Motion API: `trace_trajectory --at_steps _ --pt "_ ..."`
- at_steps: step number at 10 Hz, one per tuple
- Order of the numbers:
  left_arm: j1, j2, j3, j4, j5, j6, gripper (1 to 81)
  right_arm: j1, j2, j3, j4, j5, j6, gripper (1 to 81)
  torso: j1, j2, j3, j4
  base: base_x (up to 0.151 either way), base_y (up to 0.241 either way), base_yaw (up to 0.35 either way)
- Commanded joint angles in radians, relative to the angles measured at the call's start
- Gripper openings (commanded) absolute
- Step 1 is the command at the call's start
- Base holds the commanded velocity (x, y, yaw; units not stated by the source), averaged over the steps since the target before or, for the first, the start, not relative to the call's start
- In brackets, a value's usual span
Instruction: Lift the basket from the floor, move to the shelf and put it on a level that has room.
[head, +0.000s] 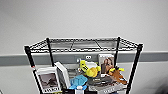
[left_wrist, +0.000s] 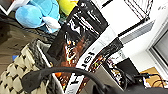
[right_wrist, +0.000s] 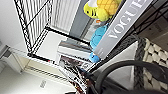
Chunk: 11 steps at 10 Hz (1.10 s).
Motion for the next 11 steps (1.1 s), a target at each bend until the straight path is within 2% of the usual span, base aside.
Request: trace_trajectory --at_steps 1,4,6,9,11 --pt "-0.169 -0.064 0.147 0.063 -0.060 0.009 1.0 0.147 -0.070 0.143 -0.078 0.009 0.000 1.0 0.000 0.000 0.000 0.000 0.000 0.000 0.000" --pt "-0.259 -0.102 0.199 0.051 -0.056 0.000 1.0 0.202 -0.102 0.189 -0.072 0.008 0.004 1.0 0.000 0.000 0.000 0.000 0.000 0.000 0.000" --pt "-0.307 -0.119 0.210 0.051 -0.046 -0.050 1.0 0.248 -0.113 0.218 -0.061 0.002 0.006 1.0 0.000 0.000 0.000 0.000 0.000 0.000 0.000" --pt "-0.389 -0.148 0.248 0.051 -0.045 -0.098 1.0 0.332 -0.136 0.255 0.001 -0.007 0.006 1.0 0.000 0.000 0.000 0.000 0.000 0.000 0.000" --pt "-0.487 -0.182 0.265 0.049 -0.040 -0.161 1.0 0.408 -0.150 0.278 0.044 -0.009 0.006 1.0 0.000 0.000 0.000 0.000 0.000 0.000 0.000"
